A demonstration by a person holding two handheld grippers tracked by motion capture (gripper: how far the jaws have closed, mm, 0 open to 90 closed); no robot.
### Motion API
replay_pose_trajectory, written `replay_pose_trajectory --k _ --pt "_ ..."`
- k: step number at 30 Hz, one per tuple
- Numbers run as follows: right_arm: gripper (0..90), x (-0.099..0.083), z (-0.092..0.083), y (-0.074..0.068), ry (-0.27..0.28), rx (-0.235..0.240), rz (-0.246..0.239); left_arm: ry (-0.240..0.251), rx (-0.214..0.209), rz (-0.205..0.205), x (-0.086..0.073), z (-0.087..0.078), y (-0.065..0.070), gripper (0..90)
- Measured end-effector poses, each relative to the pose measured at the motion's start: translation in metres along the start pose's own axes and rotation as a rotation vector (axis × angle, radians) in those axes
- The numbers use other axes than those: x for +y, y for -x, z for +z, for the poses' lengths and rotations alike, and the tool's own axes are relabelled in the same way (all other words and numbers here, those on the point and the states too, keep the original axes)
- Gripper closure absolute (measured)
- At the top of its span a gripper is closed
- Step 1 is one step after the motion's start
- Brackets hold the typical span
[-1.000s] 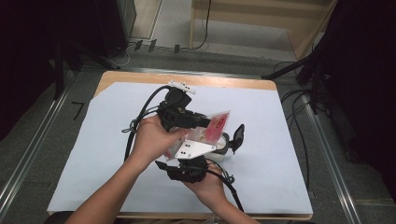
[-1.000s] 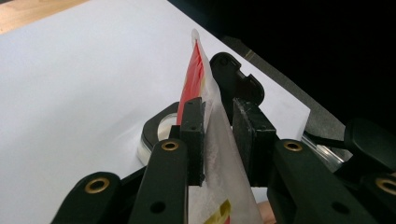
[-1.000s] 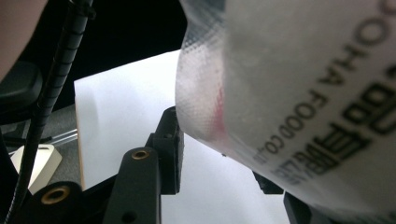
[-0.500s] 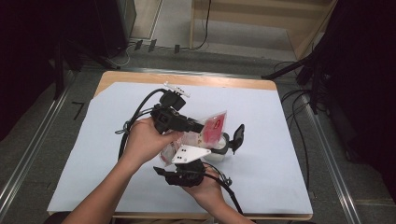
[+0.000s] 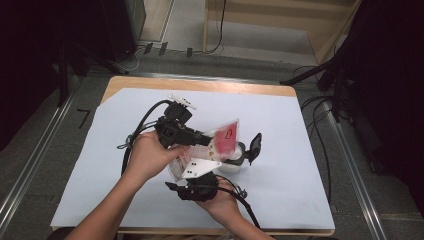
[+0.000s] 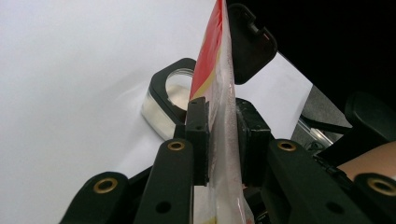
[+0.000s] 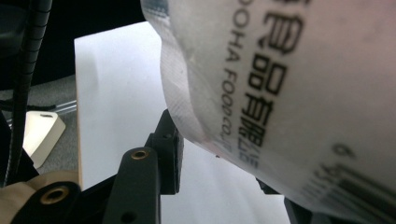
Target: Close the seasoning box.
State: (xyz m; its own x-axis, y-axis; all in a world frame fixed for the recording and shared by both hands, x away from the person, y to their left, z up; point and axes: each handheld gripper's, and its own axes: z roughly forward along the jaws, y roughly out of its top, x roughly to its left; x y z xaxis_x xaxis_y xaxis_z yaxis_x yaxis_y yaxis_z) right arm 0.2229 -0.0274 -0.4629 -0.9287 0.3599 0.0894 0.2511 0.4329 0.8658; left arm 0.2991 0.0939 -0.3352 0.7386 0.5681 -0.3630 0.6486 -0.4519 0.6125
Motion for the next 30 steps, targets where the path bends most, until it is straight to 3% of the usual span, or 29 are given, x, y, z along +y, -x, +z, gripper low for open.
replay_pose_trajectory --k 5,8,15,16,20,27,30 --pt "60.8 -0.004 0.003 0.0 -0.015 -0.001 -0.008 0.007 -0.015 -0.001 -0.005 0.0 -0.005 81.4" --pt "61.8 -0.005 0.003 0.001 -0.017 -0.002 -0.014 0.007 -0.004 0.006 -0.008 -0.002 -0.006 82.1" --pt "61.3 -0.008 0.005 0.003 -0.027 -0.008 -0.015 0.049 -0.008 0.006 -0.013 -0.003 -0.008 82.6" --pt "60.7 -0.008 0.004 0.006 -0.032 -0.014 -0.001 0.057 0.013 0.012 -0.014 -0.005 -0.008 82.6" --pt "60.3 -0.012 0.004 0.014 -0.034 -0.019 0.036 0.07 0.014 -0.001 -0.017 -0.007 -0.01 83.5" --pt "61.4 -0.014 0.004 0.02 -0.035 -0.05 0.05 0.08 0.022 -0.007 -0.022 -0.012 -0.015 84.8" --pt "61.4 -0.015 0.001 0.023 -0.033 -0.06 0.062 0.089 -0.009 -0.019 -0.024 -0.016 -0.02 85.7"
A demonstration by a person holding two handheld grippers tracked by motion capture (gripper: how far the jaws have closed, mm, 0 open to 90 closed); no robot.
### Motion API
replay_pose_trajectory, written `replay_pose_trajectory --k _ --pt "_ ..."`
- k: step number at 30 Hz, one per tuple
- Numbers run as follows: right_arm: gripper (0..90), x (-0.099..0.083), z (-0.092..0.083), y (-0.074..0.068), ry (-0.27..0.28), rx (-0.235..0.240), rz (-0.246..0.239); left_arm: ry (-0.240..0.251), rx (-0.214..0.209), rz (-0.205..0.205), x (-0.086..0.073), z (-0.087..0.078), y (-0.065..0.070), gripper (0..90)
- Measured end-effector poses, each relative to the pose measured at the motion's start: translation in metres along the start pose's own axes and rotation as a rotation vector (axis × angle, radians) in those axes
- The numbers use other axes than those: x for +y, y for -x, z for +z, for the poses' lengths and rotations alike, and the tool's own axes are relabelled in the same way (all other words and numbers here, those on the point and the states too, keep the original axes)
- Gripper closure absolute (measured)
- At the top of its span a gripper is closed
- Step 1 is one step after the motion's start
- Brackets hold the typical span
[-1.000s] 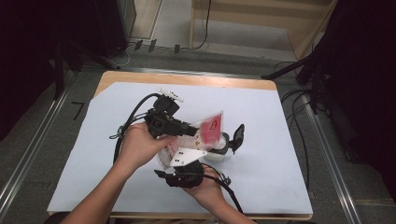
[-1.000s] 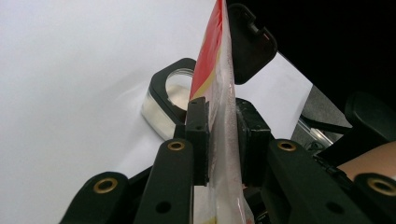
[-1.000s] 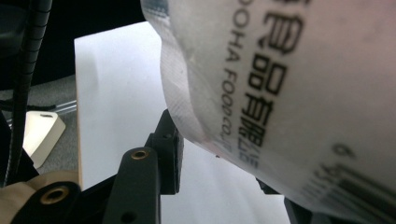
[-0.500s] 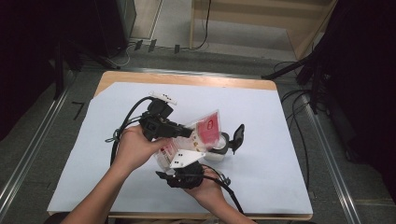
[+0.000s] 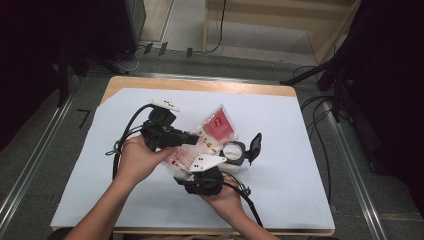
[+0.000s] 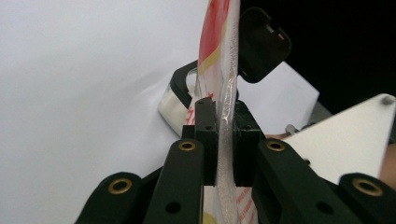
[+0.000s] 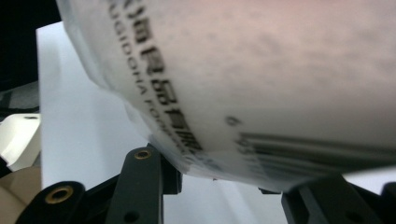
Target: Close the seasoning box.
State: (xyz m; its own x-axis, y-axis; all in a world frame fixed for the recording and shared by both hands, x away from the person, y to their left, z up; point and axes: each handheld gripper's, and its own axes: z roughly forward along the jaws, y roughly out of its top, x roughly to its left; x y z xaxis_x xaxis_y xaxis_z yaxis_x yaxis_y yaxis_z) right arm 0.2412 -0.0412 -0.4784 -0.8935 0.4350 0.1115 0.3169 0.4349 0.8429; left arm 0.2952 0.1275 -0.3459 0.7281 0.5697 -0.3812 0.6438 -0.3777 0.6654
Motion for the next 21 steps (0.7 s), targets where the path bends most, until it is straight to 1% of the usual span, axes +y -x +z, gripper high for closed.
replay_pose_trajectory --k 2,3,4,5,6,7,8,11,12,13,14,15,16,17,18,21 --pt "60.9 0.0 -0.002 0.004 0.007 -0.01 0.023 0.004 0.008 0.011 -0.001 -0.003 -0.001 86.6" --pt "60.9 0.0 -0.002 0.004 0.007 -0.01 0.023 0.004 0.008 0.011 -0.001 -0.003 -0.001 86.6" --pt "60.6 0.0 -0.003 0.006 0.009 -0.011 0.028 0.002 0.02 0.02 -0.002 -0.004 -0.001 86.6" --pt "60.1 0.0 -0.003 0.009 0.01 -0.015 0.043 0.009 0.018 0.023 -0.003 -0.005 -0.002 86.6" --pt "57.6 -0.001 -0.004 0.013 0.014 -0.027 0.057 0.009 0.024 0.022 -0.005 -0.008 -0.003 86.6" --pt "57.6 -0.001 -0.004 0.013 0.014 -0.027 0.057 0.009 0.024 0.022 -0.005 -0.008 -0.003 86.6" --pt "57.3 -0.001 -0.005 0.017 0.009 -0.037 0.071 0.01 0.02 0.03 -0.007 -0.01 -0.005 86.6" --pt "57.1 -0.001 -0.004 0.018 0.001 -0.047 0.078 0.01 0.019 0.032 -0.009 -0.011 -0.005 86.6" --pt "57.1 -0.002 -0.004 0.02 -0.001 -0.053 0.091 0.009 0.022 0.034 -0.01 -0.012 -0.005 86.7" --pt "57.1 -0.002 -0.004 0.02 -0.001 -0.053 0.091 0.011 0.017 0.029 -0.012 -0.012 -0.005 86.7" --pt "57.1 -0.002 -0.004 0.022 -0.003 -0.052 0.112 0.008 0.021 0.029 -0.013 -0.013 -0.006 86.8" --pt "57.3 -0.003 -0.004 0.023 -0.003 -0.052 0.12 0.011 0.022 0.03 -0.014 -0.014 -0.006 87.0" --pt "57.4 -0.003 -0.004 0.024 -0.006 -0.045 0.137 -0.002 0.04 0.054 -0.017 -0.016 -0.006 87.2" --pt "57.4 -0.003 -0.004 0.024 -0.006 -0.045 0.137 -0.002 0.04 0.054 -0.017 -0.016 -0.006 87.2" --pt "57.6 -0.003 -0.004 0.027 -0.011 -0.049 0.155 -0.009 0.045 0.066 -0.02 -0.019 -0.006 87.3" --pt "57.7 -0.003 -0.004 0.029 -0.014 -0.056 0.164 -0.005 0.039 0.07 -0.023 -0.021 -0.008 87.5"
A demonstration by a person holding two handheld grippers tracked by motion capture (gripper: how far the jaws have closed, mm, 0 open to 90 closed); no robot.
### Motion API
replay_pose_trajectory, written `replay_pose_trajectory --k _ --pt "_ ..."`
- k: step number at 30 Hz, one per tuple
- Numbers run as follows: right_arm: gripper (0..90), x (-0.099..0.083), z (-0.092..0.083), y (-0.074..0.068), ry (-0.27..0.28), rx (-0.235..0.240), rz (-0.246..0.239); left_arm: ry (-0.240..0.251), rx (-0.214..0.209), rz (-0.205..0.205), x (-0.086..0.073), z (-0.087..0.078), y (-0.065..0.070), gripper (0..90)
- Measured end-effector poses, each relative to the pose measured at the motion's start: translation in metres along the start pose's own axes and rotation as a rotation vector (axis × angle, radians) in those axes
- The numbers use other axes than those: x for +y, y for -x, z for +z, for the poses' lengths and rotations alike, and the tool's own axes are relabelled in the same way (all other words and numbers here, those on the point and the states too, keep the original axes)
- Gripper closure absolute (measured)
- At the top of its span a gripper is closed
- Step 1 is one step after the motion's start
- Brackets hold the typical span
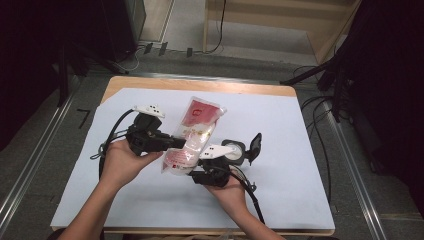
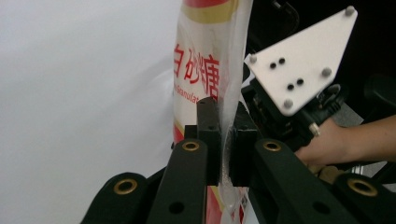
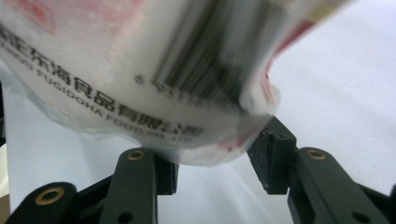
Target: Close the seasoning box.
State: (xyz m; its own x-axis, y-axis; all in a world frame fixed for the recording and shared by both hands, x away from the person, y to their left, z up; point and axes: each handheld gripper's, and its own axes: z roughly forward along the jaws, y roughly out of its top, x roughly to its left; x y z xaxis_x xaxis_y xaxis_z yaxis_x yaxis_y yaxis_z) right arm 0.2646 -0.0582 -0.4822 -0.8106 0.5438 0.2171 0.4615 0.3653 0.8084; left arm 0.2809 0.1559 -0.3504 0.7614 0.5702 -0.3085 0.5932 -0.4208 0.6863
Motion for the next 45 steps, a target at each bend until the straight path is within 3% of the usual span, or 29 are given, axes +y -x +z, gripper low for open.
replay_pose_trajectory --k 5,9,12,16,17,20,29,36,45 --pt "59.7 0.002 -0.002 0.009 0.008 -0.035 0.052 0.003 -0.022 0.004 -0.007 -0.002 -0.003 87.8" --pt "60.2 0.003 -0.001 0.008 -0.012 -0.044 0.015 -0.005 -0.01 0.003 -0.008 -0.001 -0.006 88.2" --pt "59.4 0.004 0.003 0.005 -0.042 -0.018 -0.012 -0.004 0.008 -0.01 -0.008 -0.002 -0.006 88.9" --pt "58.2 0.004 0.006 0.001 -0.067 0.007 -0.022 0.015 0.011 -0.022 -0.007 -0.006 -0.01 89.5" --pt "58.2 0.003 0.006 0.0 -0.077 0.008 -0.034 0.048 0.026 -0.003 -0.008 -0.009 -0.011 89.6" --pt "58.2 0.003 0.007 0.0 -0.08 0.01 -0.038 0.054 0.045 -0.004 -0.007 -0.013 -0.013 90.0" --pt "57.3 0.004 0.004 0.001 -0.073 0.027 -0.036 0.1 0.094 -0.068 -0.009 -0.014 -0.04 90.0" --pt "56.4 0.005 0.002 0.004 -0.068 0.037 -0.031 0.112 0.136 -0.054 -0.004 -0.008 -0.055 90.0" --pt "54.5 0.005 -0.002 0.009 -0.049 0.041 -0.031 0.133 0.159 -0.079 0.0 0.023 -0.086 90.0"
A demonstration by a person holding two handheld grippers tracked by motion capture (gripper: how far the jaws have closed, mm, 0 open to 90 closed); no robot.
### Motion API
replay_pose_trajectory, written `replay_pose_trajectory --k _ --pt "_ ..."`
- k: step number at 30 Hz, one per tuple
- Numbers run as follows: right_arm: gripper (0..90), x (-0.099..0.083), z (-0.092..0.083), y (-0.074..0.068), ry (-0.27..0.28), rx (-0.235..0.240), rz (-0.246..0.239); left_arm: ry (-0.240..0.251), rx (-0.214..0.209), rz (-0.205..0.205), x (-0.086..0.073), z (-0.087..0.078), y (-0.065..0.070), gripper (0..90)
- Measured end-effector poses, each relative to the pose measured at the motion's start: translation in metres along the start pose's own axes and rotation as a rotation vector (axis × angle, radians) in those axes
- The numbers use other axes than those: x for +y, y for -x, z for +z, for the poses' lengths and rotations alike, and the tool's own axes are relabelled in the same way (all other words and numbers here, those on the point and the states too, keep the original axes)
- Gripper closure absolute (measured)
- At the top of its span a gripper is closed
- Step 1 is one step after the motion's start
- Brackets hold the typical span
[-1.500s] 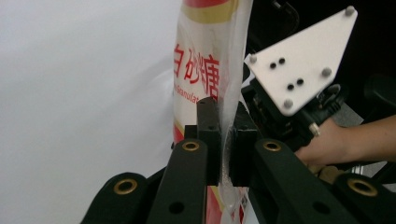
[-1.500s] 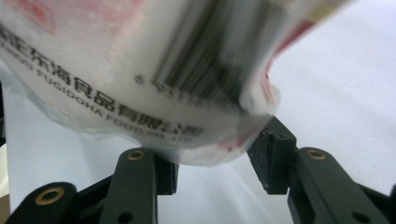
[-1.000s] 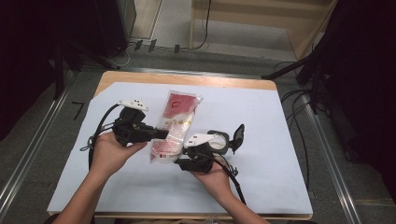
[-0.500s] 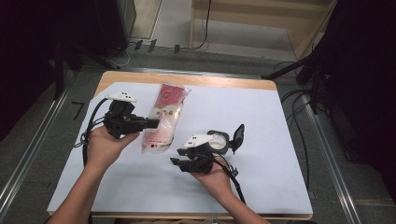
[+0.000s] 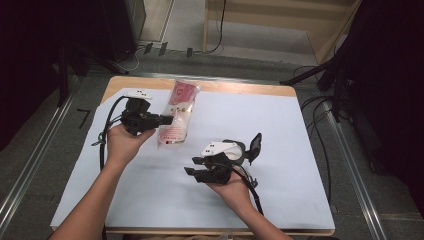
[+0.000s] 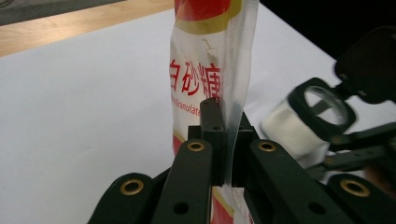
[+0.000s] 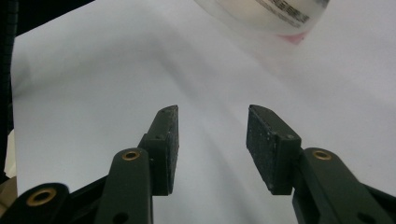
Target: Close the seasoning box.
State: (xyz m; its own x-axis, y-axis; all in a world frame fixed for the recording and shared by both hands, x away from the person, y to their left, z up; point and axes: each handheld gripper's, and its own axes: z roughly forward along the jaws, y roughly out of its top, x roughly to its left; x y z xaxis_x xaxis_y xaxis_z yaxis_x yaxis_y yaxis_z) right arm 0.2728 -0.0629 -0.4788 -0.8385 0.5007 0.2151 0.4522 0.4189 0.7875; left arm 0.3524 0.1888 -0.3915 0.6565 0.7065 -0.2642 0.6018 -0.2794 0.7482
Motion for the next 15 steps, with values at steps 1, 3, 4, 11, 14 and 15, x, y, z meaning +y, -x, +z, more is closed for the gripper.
replay_pose_trajectory --k 1,3,4,11,14,15 --pt "54.4 0.0 0.0 0.0 0.001 -0.002 -0.002 0.0 0.0 0.0 0.0 0.0 0.0 90.0" --pt "54.1 0.0 0.0 0.001 0.001 -0.004 0.001 -0.007 -0.017 -0.027 -0.002 0.012 -0.011 90.0" --pt "54.0 0.0 0.0 0.001 0.0 -0.004 0.002 -0.009 -0.017 -0.033 -0.004 0.014 -0.014 90.0" --pt "53.4 -0.001 -0.002 0.002 0.002 -0.001 0.008 0.006 -0.034 -0.049 -0.015 0.02 -0.024 90.0" --pt "52.7 0.0 -0.005 0.004 0.011 -0.01 0.005 0.009 -0.025 -0.035 -0.019 0.017 -0.025 90.0" --pt "52.7 0.0 -0.006 0.004 0.014 -0.008 0.001 0.011 -0.023 -0.024 -0.02 0.016 -0.025 90.0"
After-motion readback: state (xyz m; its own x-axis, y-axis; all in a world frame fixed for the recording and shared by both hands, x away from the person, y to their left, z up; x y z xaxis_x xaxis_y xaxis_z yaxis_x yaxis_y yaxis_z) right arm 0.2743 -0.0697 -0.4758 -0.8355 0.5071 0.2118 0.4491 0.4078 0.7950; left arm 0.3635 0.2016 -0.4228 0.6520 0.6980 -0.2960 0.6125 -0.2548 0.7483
